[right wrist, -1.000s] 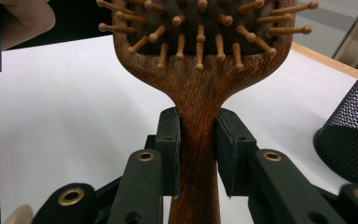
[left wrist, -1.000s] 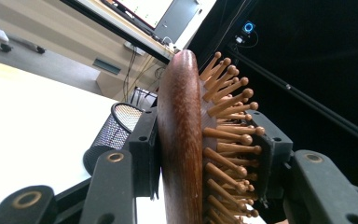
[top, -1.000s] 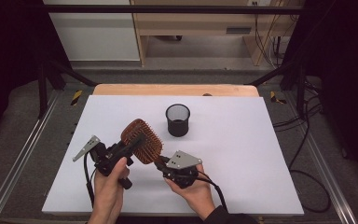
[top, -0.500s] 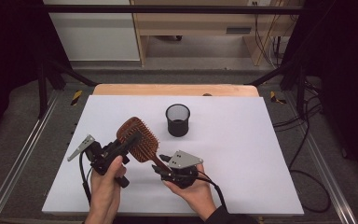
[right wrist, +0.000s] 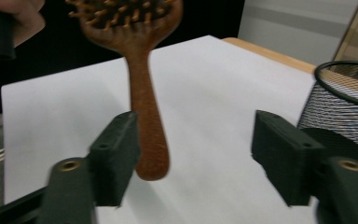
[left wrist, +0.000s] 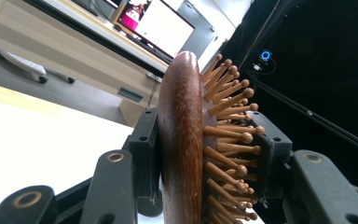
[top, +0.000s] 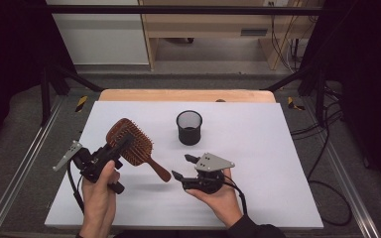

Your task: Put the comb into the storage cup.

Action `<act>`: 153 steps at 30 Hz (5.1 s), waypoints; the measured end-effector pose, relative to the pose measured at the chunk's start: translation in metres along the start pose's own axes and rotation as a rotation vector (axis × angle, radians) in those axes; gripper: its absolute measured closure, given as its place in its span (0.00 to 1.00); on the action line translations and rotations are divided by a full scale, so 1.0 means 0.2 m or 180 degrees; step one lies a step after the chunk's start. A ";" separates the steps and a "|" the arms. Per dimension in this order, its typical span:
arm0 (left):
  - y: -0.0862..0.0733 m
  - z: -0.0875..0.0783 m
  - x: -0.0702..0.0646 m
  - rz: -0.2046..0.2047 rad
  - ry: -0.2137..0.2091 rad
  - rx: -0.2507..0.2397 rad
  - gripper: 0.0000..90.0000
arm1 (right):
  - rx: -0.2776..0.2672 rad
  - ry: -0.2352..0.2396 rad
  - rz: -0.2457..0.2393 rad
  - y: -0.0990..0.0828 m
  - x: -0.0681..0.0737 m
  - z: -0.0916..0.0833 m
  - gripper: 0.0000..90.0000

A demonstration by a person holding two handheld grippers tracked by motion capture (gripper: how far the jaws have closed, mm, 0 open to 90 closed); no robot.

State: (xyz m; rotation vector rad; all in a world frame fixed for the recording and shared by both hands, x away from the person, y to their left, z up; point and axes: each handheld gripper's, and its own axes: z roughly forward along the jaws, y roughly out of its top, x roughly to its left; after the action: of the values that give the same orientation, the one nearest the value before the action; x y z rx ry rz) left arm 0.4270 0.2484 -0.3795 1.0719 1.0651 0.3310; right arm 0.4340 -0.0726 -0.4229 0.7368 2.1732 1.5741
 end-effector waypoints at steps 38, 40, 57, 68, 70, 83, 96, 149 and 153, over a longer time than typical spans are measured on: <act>0.08 -0.05 0.05 0.0173 0.0189 -0.0161 0.58 | 0.0105 -0.0779 0.0118 -0.10 -0.31 -0.18 0.06; 0.08 -0.05 0.05 0.0184 0.0193 -0.0159 0.58 | 0.0102 -0.0782 0.0123 -0.10 -0.31 -0.19 0.06; 0.08 -0.05 0.04 0.0256 0.0207 -0.0152 0.58 | 0.0036 -0.0978 0.0267 -0.17 -0.40 -0.36 0.05; 0.06 -0.03 0.03 0.0280 0.0186 -0.0126 0.58 | 0.0019 -0.1150 0.0360 -0.24 -0.43 -0.49 0.05; 0.06 -0.03 0.02 0.0304 0.0174 -0.0119 0.58 | -0.0001 -0.1192 0.0380 -0.24 -0.44 -0.51 0.05; 0.07 0.11 -0.10 0.0414 0.0051 0.0036 0.58 | -0.0100 -0.1319 0.0544 -0.26 -0.49 -0.55 0.05; 0.20 0.29 -0.25 0.0453 -0.0093 0.0176 0.58 | -0.0152 -0.1332 0.0606 -0.27 -0.50 -0.55 0.05; 0.37 0.66 -0.49 0.0860 -0.0121 0.0360 0.58 | -0.0309 -0.1309 0.0719 -0.26 -0.53 -0.58 0.05; 0.36 0.68 -0.49 0.0867 -0.0126 0.0372 0.58 | -0.0334 -0.1285 0.0717 -0.26 -0.53 -0.58 0.05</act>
State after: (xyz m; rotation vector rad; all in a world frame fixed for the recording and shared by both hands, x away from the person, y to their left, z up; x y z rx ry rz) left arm 0.5097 0.1423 -0.2559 1.3274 0.9123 0.4677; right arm 0.4422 -0.2369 -0.4372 1.1830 1.7528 1.4726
